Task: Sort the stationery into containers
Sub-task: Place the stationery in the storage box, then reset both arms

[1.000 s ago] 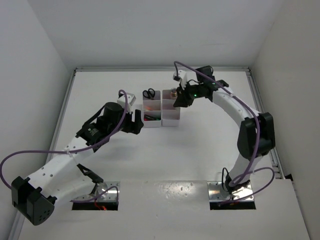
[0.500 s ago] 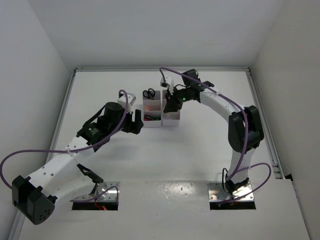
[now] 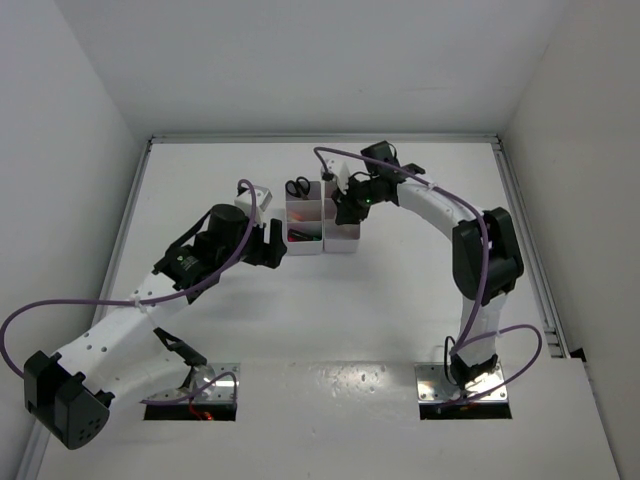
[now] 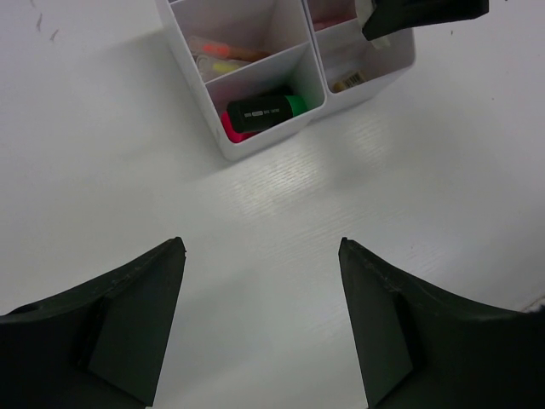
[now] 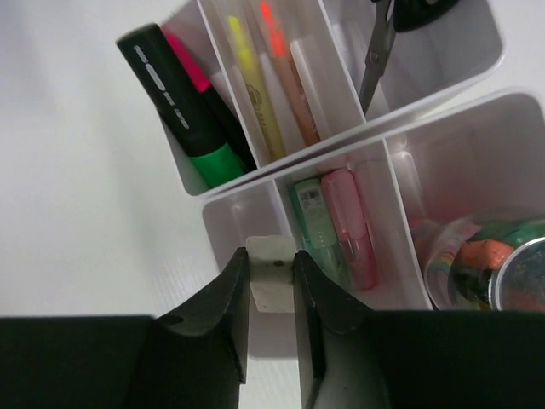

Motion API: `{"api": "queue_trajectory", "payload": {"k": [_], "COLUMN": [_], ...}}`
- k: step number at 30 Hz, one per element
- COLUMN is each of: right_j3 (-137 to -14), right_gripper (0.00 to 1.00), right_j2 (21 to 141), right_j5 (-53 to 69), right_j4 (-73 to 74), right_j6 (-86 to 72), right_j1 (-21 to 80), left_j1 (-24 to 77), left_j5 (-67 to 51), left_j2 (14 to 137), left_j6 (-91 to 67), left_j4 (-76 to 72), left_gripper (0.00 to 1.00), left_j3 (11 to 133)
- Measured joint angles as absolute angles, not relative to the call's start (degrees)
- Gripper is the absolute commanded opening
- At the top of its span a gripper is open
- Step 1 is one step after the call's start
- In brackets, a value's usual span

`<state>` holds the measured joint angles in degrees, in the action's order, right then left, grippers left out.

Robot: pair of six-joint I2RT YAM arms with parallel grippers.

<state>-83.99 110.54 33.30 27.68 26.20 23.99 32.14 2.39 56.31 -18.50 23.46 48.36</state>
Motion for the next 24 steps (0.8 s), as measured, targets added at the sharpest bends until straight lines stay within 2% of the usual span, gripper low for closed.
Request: {"api": "queue_trajectory", "payload": {"k": [3, 6, 10, 12, 13, 14, 16, 17, 18, 19, 20, 21, 22, 24], "right_j3": [-83.99, -83.99, -83.99, -83.92, -83.68, -83.11, -81.45, -80.14, -77.87, -75.42, -73.41, -70.59, -68.62, -64.82], "right_gripper": [0.47, 0.52, 0.53, 0.44, 0.38, 0.37, 0.38, 0.44, 0.67, 0.81, 0.93, 1.00, 1.00, 1.00], "right_j2": [110.87, 110.87, 110.76, 110.13, 109.23, 107.87, 103.81, 100.95, 97.34, 93.41, 90.21, 86.04, 82.89, 76.58], "right_j5": [32.12, 31.90, 32.91, 33.87, 34.44, 34.87, 34.15, 32.60, 28.84, 24.77, 20.73, 15.05, 10.92, 1.04], "right_j4": [28.62, 29.10, 30.02, 30.72, 30.83, 30.76, 29.61, 28.36, 26.15, 24.25, 22.35, 19.46, 17.91, 14.33], "right_j6": [27.66, 28.75, 29.32, 29.04, 28.47, 27.03, 23.92, 21.74, 19.27, 16.58, 15.25, 13.30, 12.16, 9.93], "right_j1": [23.99, 23.99, 23.99, 23.99, 23.88, 23.66, 23.44, 23.29, 23.11, 22.94, 22.61, 22.17, 21.65, 20.08], "left_j1": [32.14, 32.14, 32.14, 32.14, 32.14, 32.14, 32.14, 32.14, 32.14, 32.14, 32.14, 32.14, 32.14, 32.14], "left_j5": [2.37, 2.37, 2.37, 2.37, 2.37, 2.37, 2.50, 2.59, 2.81, 3.07, 3.42, 3.88, 4.27, 5.58], "left_j2": [56.31, 56.31, 56.31, 56.31, 56.31, 56.31, 56.29, 56.29, 56.25, 56.18, 56.12, 56.01, 55.88, 55.55], "left_j6": [-18.50, -18.50, -18.50, -18.50, -18.55, -18.59, -18.70, -18.92, -18.57, -18.72, -18.59, -18.55, -18.28, -18.50], "left_j4": [23.49, 23.46, 23.49, 23.49, 23.49, 23.46, 23.51, 23.46, 23.49, 23.49, 23.49, 23.46, 23.49, 23.57], "left_gripper": [0.79, 0.79, 0.79, 0.76, 0.72, 0.52, 0.23, 0.12, 0.04, 0.04, 0.06, 0.34, 0.55, 0.87], "left_j3": [48.36, 48.36, 48.36, 48.36, 48.36, 48.36, 48.36, 48.36, 48.36, 48.36, 48.36, 48.36, 48.36, 48.34]}}
